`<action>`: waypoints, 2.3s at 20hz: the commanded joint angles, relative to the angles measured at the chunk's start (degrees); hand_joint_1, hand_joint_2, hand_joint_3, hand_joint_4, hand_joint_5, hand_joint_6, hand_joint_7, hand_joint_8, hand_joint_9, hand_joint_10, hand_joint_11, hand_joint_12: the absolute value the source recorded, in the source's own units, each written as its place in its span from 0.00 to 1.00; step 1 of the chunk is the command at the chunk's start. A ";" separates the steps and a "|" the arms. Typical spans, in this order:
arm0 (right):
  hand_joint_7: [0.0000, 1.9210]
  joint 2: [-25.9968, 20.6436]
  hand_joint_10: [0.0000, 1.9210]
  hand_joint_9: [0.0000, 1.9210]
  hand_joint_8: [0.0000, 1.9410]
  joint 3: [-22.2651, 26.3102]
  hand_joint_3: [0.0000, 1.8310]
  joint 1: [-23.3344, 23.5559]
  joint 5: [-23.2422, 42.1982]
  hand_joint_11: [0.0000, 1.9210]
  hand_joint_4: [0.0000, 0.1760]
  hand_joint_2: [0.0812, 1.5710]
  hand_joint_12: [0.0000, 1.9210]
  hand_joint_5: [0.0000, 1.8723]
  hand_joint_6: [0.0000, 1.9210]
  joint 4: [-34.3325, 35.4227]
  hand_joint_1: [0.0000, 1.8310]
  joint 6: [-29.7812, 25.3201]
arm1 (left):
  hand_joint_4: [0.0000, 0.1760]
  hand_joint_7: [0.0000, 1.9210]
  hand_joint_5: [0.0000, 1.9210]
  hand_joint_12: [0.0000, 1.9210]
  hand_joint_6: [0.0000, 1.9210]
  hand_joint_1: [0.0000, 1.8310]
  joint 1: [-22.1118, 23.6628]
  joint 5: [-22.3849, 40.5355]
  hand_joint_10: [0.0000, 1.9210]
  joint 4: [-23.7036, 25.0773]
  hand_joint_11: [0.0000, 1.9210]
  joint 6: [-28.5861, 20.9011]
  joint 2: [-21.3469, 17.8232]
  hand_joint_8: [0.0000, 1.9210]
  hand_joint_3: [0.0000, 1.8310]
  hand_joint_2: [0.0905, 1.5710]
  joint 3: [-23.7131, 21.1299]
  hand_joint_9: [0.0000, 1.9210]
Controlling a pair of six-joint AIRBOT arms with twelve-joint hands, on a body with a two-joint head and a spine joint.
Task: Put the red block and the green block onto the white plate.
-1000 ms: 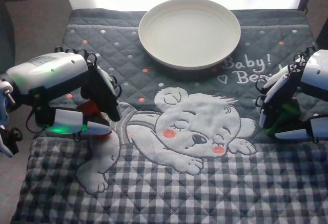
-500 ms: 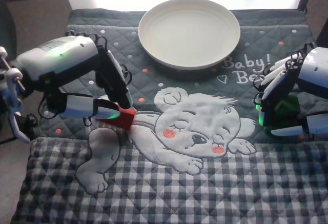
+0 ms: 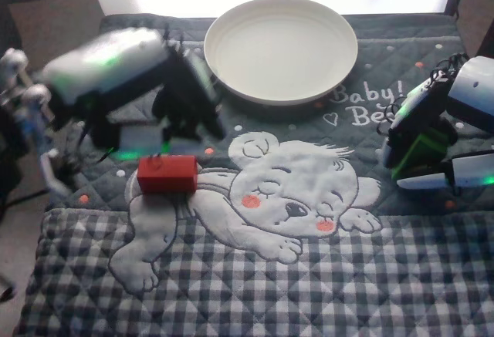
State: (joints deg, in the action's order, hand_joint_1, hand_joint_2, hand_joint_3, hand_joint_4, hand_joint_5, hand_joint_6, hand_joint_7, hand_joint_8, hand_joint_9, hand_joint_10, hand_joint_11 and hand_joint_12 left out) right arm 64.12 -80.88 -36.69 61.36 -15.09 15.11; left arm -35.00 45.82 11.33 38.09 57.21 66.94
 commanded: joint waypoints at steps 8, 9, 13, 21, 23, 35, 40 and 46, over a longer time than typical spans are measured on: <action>0.71 -0.67 0.48 0.59 0.14 0.05 0.00 0.17 6.15 0.50 0.00 0.63 0.57 0.63 0.26 1.61 0.76 -0.19 | 0.00 0.44 0.43 0.73 0.00 0.61 -0.62 -1.73 0.26 1.28 0.20 0.07 -0.79 0.00 0.00 0.57 0.44 0.36; 0.70 -0.68 0.48 0.56 0.16 0.09 0.00 0.17 6.15 0.44 0.00 0.63 0.50 0.62 0.31 1.61 0.76 -0.19 | 0.00 0.43 0.43 0.72 0.00 0.59 -0.53 -2.35 0.26 1.51 0.20 0.07 -0.12 0.00 0.00 0.58 0.88 0.36; 0.64 -0.75 0.61 0.53 0.24 0.23 0.00 0.17 6.14 0.45 0.00 0.64 0.64 0.63 0.26 1.61 0.76 -0.19 | 0.00 0.44 0.46 0.68 0.00 0.68 -0.16 -6.00 0.22 2.43 0.22 0.09 2.22 0.00 0.00 0.60 3.14 0.39; 0.63 -1.01 0.43 0.61 0.41 0.56 0.00 0.17 6.14 0.56 0.00 0.63 0.68 0.73 0.05 1.67 0.71 -0.20 | 0.00 0.40 0.57 0.75 0.38 0.69 0.73 -8.66 0.56 1.40 0.32 4.45 3.35 0.70 0.00 0.71 3.87 0.40; 0.67 -1.42 0.42 0.63 0.31 0.54 0.00 0.17 6.17 0.56 0.00 0.61 0.64 0.74 0.04 1.66 0.72 -0.20 | 0.00 0.46 0.59 0.85 0.26 0.69 2.21 -6.35 0.63 1.24 0.36 4.45 3.32 0.71 0.00 0.69 3.95 0.44; 0.66 11.43 0.45 0.65 0.39 -14.04 0.00 17.10 1.37 0.55 0.00 0.63 0.70 0.66 0.18 2.40 0.71 -0.17 | 0.00 0.65 0.74 0.62 0.01 0.71 18.75 1.59 0.42 -1.68 0.60 4.41 14.04 0.39 0.00 0.61 15.86 0.67; 0.59 20.64 0.53 0.56 0.34 -26.05 0.00 24.98 -6.74 0.47 0.00 0.65 0.59 0.57 0.39 2.71 0.75 -0.17 | 0.00 0.60 0.70 0.60 0.00 0.77 20.61 -3.56 0.53 -4.46 0.53 2.06 23.28 0.41 0.00 0.63 27.21 0.57; 0.49 23.83 0.39 0.41 0.53 -28.71 0.00 25.10 -11.72 0.32 0.00 0.70 0.59 0.42 0.17 1.12 0.74 1.65 | 0.00 0.56 0.48 0.63 0.50 0.68 17.60 -8.55 0.25 -6.82 0.46 0.98 27.24 0.49 0.00 0.68 32.41 0.59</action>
State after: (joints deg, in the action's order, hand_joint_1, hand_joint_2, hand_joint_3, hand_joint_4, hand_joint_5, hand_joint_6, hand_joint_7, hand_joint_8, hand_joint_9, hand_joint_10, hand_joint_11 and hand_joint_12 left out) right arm 88.31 -109.58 -12.32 42.54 -15.70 16.84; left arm -18.06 30.13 5.82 39.90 84.84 99.26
